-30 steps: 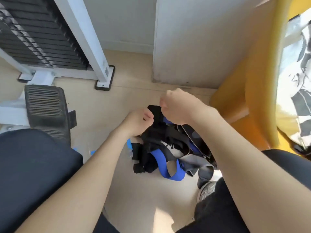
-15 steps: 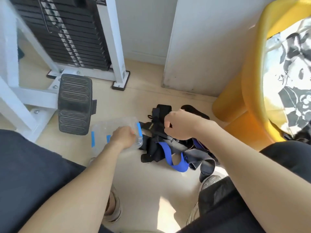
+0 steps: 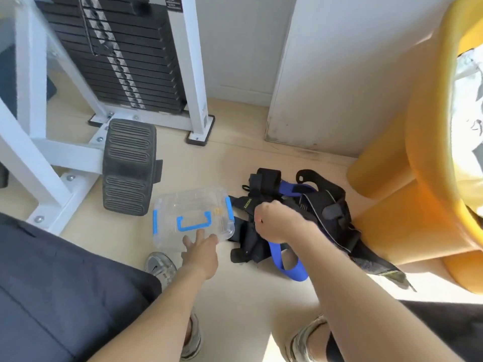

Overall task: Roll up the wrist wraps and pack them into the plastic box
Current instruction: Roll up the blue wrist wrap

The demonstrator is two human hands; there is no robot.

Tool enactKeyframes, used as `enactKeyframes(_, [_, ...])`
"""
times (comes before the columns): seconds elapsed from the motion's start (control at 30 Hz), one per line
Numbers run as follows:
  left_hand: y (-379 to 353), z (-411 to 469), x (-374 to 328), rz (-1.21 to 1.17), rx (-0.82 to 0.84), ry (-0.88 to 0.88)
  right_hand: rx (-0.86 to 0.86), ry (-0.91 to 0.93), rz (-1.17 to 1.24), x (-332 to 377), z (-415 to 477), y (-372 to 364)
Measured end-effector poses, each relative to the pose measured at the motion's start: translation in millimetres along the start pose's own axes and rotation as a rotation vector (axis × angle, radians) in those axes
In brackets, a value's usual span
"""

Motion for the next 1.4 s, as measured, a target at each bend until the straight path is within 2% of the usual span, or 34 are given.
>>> enactKeyframes(0.23, [-14.0, 18.0, -5.7, 0.135, -0.118, -0.131, 0.194, -0.109, 0.109, -27.9, -4.7, -99.5])
enactKeyframes(0.37, [-4.2, 35.3, 4.8, 0.201, -0.079, -0.136, 0.146, -0.151, 0.122, -34.5, 7.3, -126.5])
enactKeyframes(0.5, [6.7, 47.7, 6.3, 0.164, -0.046, -0.032, 0.155, -0.149, 0.205, -31.3, 21.3, -148.8])
enactKeyframes(0.6, [5.2, 47.3, -3.7, 0.188, -0.229, -0.068, 0.262, -0.054, 0.192, -29.7, 24.0, -155.9])
enactKeyframes(0.67, [-2.0, 43.6, -14.5, 0.164, -0.361, -0.220, 0.288, -0.051, 0.147, -29.0, 24.2, -160.6])
enactKeyframes(0.7, [-6.9, 42.1, -20.6, 0.143, -0.357, -0.298, 0.262, -0.079, 0.142, -29.5, 24.7, -161.4])
enactKeyframes(0.77, [-15.9, 41.4, -32.6, 0.086, -0.241, -0.357, 0.182, -0.168, 0.157, -35.0, 26.0, -155.4])
enactKeyframes(0.83, [-23.2, 40.9, -42.6, -0.027, -0.085, -0.296, 0.094, -0.230, 0.228, -44.4, 28.8, -144.8])
enactKeyframes(0.97, [-32.9, 40.4, -62.7, -0.276, 0.180, -0.165, -0.101, -0.398, 0.651, -62.8, 26.6, -129.0])
enactKeyframes(1.07, [-28.6, 36.6, -90.9, -0.501, 0.287, -0.075, -0.176, -0.476, 0.786, -73.9, 20.6, -114.5])
enactKeyframes(1.17, [-17.9, 30.4, -123.8, -0.806, 0.346, 0.023, -0.291, -0.470, 0.762, -80.7, 12.4, -87.6])
enactKeyframes(1.27, [-1.0, 21.4, -146.3, -1.111, 0.390, 0.127, -0.378, -0.326, 0.699, -78.6, 1.1, -54.2])
enactKeyframes(1.4, [20.3, 8.0, -159.7, -1.345, 0.499, 0.030, -0.447, -0.151, 0.613, -70.5, -14.0, -15.3])
Point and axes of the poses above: each hand's wrist, its own z-axis towards the middle knuckle, its own y-axis out of the back of the hand, x = y × z, the point moved 1 cm from there along z, towards the middle knuckle, and after that the axes turned 9 degrees about -z, right-handed, at the moved point
